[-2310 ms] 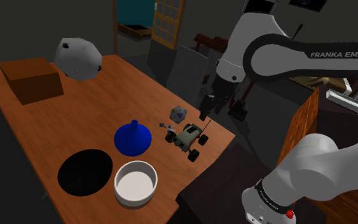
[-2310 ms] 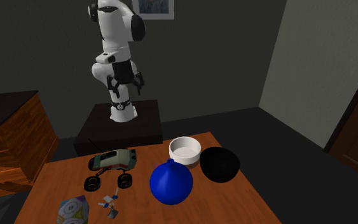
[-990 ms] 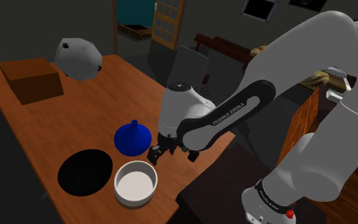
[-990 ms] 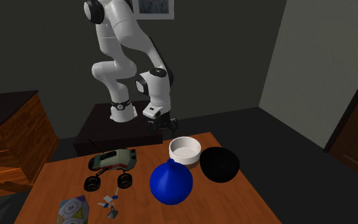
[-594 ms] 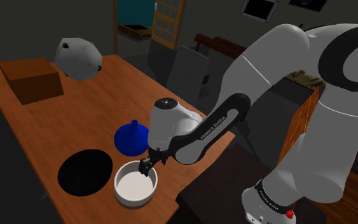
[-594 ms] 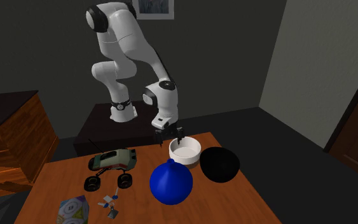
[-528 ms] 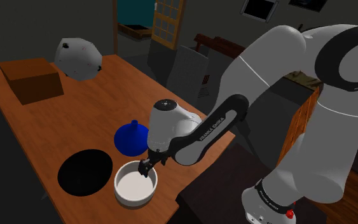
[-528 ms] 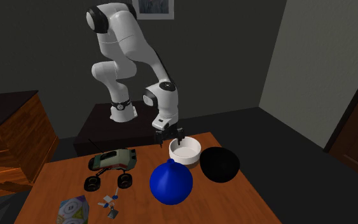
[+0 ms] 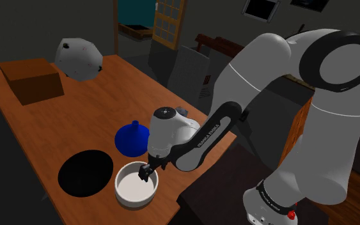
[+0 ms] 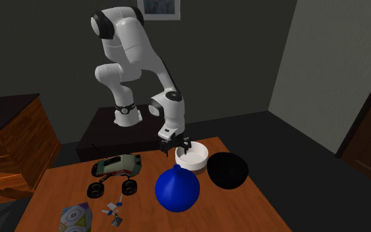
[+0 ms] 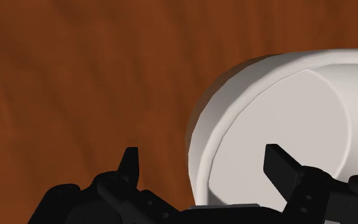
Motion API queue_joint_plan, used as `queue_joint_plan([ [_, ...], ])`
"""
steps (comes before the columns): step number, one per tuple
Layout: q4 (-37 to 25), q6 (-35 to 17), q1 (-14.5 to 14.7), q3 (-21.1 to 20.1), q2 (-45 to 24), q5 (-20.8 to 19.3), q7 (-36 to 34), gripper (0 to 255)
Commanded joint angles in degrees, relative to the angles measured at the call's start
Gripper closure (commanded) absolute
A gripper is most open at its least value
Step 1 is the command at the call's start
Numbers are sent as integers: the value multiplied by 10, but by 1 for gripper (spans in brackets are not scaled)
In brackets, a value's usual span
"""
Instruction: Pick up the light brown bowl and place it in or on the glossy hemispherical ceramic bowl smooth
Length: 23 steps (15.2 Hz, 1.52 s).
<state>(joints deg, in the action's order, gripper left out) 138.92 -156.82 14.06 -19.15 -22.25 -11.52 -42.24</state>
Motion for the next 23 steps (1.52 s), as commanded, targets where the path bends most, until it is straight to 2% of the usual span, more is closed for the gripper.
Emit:
queue_joint_plan([
  [1, 0, -1, 1, 1, -1, -1, -1, 0],
  [4, 0, -1, 1, 1, -1, -1, -1, 0],
  [5, 0, -1, 1, 1, -1, -1, -1, 255],
  [14, 0, -1, 1, 1, -1, -1, -1, 255],
  [23, 12, 59, -29, -40, 74, 52, 35, 255],
])
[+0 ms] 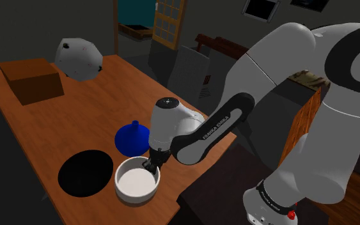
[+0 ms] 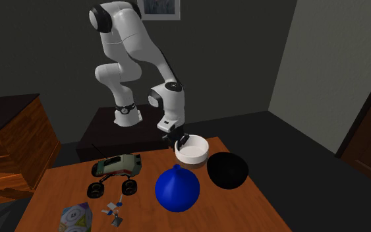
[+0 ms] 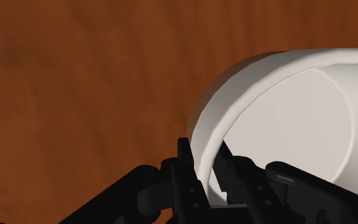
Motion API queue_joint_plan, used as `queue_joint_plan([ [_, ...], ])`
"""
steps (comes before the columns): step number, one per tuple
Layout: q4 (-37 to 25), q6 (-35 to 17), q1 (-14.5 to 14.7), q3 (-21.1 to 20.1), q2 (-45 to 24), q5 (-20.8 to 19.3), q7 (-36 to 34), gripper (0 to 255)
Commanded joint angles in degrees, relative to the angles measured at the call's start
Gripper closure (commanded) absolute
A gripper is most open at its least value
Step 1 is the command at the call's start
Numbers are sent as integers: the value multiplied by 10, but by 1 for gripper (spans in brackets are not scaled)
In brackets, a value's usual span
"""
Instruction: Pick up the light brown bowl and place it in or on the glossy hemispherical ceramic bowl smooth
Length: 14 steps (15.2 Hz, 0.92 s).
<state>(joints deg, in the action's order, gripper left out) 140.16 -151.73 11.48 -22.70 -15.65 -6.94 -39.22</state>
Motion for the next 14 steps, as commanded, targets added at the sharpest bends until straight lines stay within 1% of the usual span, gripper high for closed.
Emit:
queue_joint_plan([
  [1, 0, 16, -6, -8, 17, 13, 9, 255],
  [7, 0, 60, -17, -24, 65, 50, 34, 255],
  [14, -6, 115, -23, -34, 119, 87, 58, 255],
])
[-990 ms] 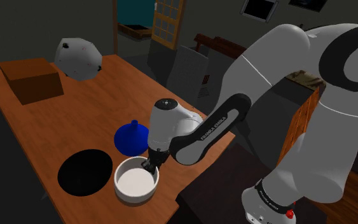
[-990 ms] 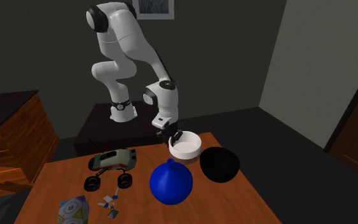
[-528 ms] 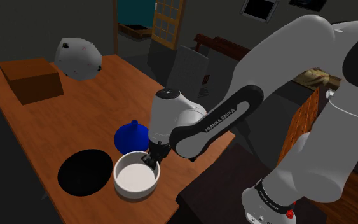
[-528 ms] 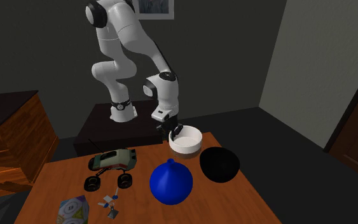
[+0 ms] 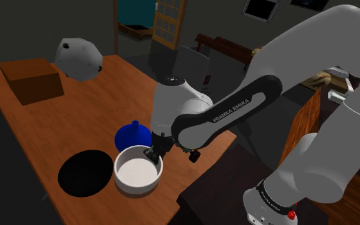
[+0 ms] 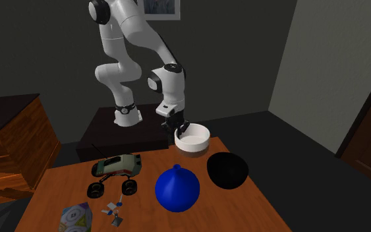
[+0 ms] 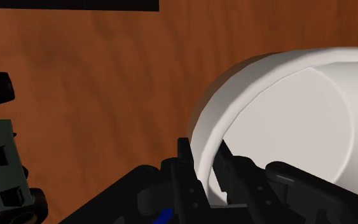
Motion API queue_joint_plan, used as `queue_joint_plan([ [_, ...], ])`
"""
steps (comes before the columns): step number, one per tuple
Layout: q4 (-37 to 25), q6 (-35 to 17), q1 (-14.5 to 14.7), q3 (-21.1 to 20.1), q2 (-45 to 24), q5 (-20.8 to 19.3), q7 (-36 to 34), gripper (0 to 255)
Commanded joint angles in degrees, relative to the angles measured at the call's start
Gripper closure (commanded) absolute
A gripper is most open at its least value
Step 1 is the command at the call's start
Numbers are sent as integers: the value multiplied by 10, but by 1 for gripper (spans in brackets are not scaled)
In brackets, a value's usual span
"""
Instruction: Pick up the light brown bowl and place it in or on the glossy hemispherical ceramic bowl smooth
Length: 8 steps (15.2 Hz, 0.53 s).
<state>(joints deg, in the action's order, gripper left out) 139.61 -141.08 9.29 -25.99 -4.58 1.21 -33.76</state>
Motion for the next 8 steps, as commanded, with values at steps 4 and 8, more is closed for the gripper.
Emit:
queue_joint_plan([
  [4, -8, 41, -2, -3, 36, 23, 15, 255],
  [8, -17, 74, -2, -2, 62, 37, 24, 255],
])
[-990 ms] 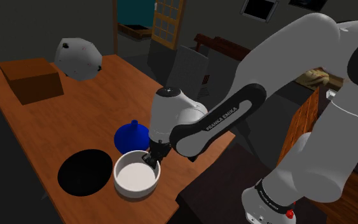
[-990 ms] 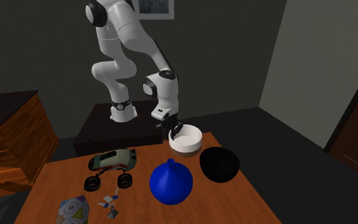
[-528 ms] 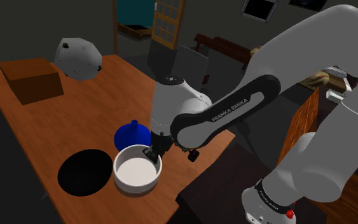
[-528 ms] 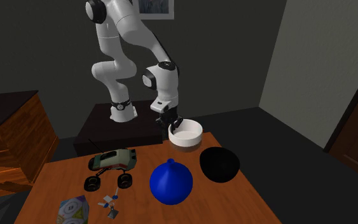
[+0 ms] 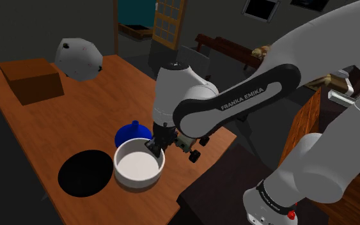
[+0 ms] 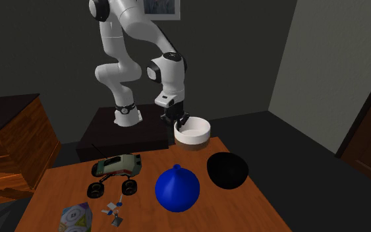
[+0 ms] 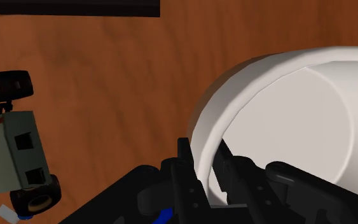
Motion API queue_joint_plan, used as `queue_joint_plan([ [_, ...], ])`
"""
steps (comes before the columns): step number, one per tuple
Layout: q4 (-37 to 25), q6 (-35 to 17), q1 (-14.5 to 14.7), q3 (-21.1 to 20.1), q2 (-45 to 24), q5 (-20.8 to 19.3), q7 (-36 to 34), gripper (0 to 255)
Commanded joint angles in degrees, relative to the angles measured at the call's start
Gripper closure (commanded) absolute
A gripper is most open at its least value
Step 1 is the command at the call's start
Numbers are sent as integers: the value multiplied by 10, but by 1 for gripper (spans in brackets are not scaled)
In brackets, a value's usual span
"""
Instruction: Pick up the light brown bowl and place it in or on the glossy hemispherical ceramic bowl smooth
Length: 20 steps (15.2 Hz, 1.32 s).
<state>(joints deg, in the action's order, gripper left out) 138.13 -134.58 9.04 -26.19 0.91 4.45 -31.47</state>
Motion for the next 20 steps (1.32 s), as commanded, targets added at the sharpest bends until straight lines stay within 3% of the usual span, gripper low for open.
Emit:
queue_joint_plan([
  [1, -4, 17, 1, 0, 14, 7, 4, 255],
  [2, -5, 20, 1, 0, 16, 8, 4, 255],
  [8, -166, 69, 15, -5, -107, -64, -61, 255],
  [17, -456, 184, 80, 14, -297, -142, -119, 255],
  [20, -447, 165, 82, 17, -306, -146, -121, 255],
])
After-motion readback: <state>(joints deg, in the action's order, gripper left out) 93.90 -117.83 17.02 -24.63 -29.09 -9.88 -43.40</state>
